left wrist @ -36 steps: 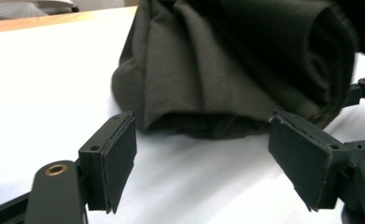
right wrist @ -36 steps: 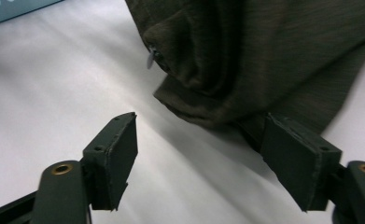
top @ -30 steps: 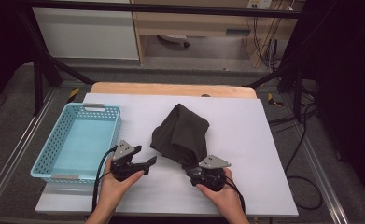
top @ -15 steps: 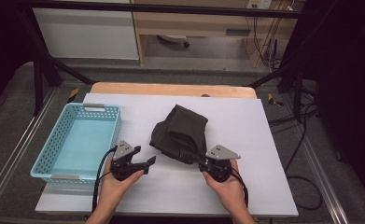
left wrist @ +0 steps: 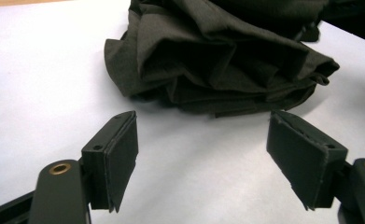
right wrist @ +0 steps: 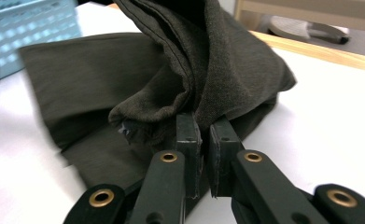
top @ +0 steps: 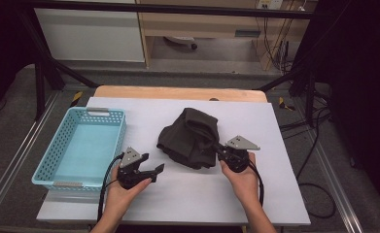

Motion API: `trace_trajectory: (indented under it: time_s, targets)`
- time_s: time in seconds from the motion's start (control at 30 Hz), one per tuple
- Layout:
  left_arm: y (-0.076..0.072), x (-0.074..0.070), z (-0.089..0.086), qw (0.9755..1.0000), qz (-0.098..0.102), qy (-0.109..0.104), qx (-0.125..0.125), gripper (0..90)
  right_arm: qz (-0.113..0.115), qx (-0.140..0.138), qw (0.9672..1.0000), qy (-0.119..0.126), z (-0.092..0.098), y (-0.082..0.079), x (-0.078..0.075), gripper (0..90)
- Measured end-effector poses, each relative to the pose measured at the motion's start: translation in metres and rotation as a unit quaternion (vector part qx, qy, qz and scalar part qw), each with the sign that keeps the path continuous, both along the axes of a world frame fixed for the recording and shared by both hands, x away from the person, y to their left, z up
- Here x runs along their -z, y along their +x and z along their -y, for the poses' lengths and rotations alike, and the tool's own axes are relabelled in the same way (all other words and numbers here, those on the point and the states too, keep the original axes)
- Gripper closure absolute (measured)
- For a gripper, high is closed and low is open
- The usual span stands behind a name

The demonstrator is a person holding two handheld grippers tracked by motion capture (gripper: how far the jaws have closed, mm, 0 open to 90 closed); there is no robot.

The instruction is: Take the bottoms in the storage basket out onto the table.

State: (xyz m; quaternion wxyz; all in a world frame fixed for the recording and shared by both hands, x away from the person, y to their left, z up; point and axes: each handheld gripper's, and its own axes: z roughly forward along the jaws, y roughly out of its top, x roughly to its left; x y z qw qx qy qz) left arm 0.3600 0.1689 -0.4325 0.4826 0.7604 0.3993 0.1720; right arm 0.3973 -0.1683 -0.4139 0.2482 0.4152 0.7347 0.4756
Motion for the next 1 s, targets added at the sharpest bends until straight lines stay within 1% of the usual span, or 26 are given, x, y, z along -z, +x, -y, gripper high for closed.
trace_trajectory:
  time_s: [0.03, 0.13, 0.17, 0.2, 0.3, 0.37, 0.43, 0.47, 0.53, 0.57, 0.67, 0.73, 0.77, 0.83, 0.9, 1.0]
  targets:
    - [0.0, 0.001, 0.001, 1.0, -0.004, -0.003, 0.003, 24.6, 0.0, 0.009, 1.0, 0.001, 0.004, 0.005, 0.0, 85.2]
    - [-0.001, 0.001, 0.003, 1.0, -0.004, -0.001, 0.005, 24.6, -0.003, 0.029, 0.9995, 0.006, 0.014, 0.015, 0.001, 85.2]
    - [-0.001, 0.001, 0.003, 1.0, -0.002, 0.001, 0.004, 24.5, -0.003, 0.036, 0.9993, 0.005, 0.018, 0.018, 0.001, 85.2]
    - [-0.001, 0.002, 0.004, 1.0, -0.004, -0.001, 0.006, 24.6, -0.004, 0.042, 0.9991, 0.003, 0.022, 0.021, 0.001, 85.2]
    - [-0.001, 0.002, 0.004, 1.0, -0.003, 0.001, 0.005, 24.6, -0.015, 0.061, 0.998, 0.009, 0.034, 0.029, 0.004, 85.0]
    - [-0.001, 0.001, 0.004, 1.0, -0.002, 0.001, 0.005, 24.6, -0.02, 0.071, 0.9973, 0.004, 0.04, 0.032, 0.009, 84.3]
    - [-0.001, 0.001, 0.003, 1.0, 0.0, 0.0, 0.002, 24.6, -0.028, 0.086, 0.9959, 0.007, 0.045, 0.033, 0.013, 80.0]
    - [-0.001, 0.0, 0.002, 1.0, 0.0, -0.001, 0.001, 24.6, -0.032, 0.09, 0.9953, 0.014, 0.048, 0.031, 0.014, 77.9]
    - [-0.001, -0.001, 0.001, 1.0, 0.005, 0.0, -0.003, 24.7, -0.029, 0.09, 0.9953, 0.023, 0.05, 0.026, 0.014, 71.4]
    - [-0.001, -0.001, 0.0, 1.0, 0.004, 0.0, -0.003, 24.8, -0.026, 0.089, 0.9954, 0.021, 0.05, 0.021, 0.014, 67.4]
    - [-0.001, 0.0, 0.001, 1.0, 0.004, 0.002, -0.003, 24.7, -0.023, 0.09, 0.9955, 0.014, 0.049, 0.01, 0.012, 59.7]
    - [-0.002, -0.001, 0.002, 1.0, 0.003, -0.001, -0.001, 24.7, -0.024, 0.088, 0.9957, 0.017, 0.047, 0.002, 0.012, 56.2]
    - [-0.002, -0.001, 0.002, 1.0, 0.003, -0.001, -0.001, 24.7, -0.023, 0.085, 0.996, 0.013, 0.047, -0.003, 0.013, 54.3]
    - [-0.002, -0.001, 0.002, 1.0, 0.002, 0.0, -0.001, 24.7, -0.029, 0.08, 0.9963, 0.015, 0.045, -0.009, 0.014, 51.5]
    - [-0.002, -0.001, 0.001, 1.0, 0.005, 0.002, -0.003, 24.7, -0.032, 0.076, 0.9964, 0.02, 0.044, -0.017, 0.017, 49.5]
    - [-0.002, -0.001, 0.001, 1.0, 0.006, 0.001, -0.004, 24.7, -0.032, 0.074, 0.9966, 0.017, 0.041, -0.026, 0.019, 47.0]
